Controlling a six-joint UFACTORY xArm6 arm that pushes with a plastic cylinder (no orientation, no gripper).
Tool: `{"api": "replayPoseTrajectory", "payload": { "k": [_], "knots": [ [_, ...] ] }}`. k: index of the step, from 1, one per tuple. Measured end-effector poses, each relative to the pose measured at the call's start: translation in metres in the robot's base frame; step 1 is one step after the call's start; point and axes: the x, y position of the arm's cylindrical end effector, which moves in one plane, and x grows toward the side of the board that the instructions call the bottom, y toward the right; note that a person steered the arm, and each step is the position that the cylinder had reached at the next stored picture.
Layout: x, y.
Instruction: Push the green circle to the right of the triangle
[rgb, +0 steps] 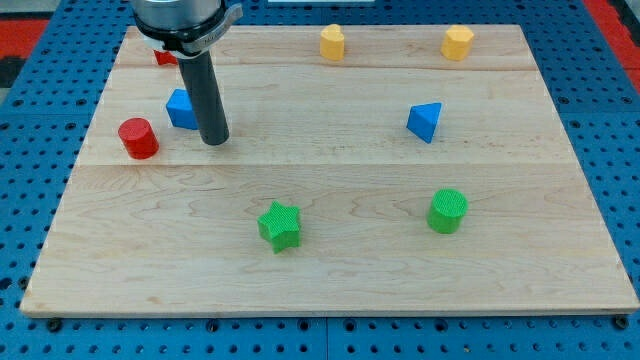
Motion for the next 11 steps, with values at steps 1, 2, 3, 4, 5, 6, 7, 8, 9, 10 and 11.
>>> {"api": "replayPoseTrajectory", "payload": {
  "k": [1, 2, 3, 4, 5, 6, 7, 8, 9, 10, 11],
  "knots": [
    [0.000, 0.002],
    [0.000, 0.048],
    [0.013, 0.090],
    [0.053, 0.117],
    [0.095, 0.170],
    [0.113, 0.203],
    [0.116, 0.233],
    [0.115, 0.254],
    [0.132, 0.279],
    [0.133, 0.308],
    [0.122, 0.313]
  ]
}}
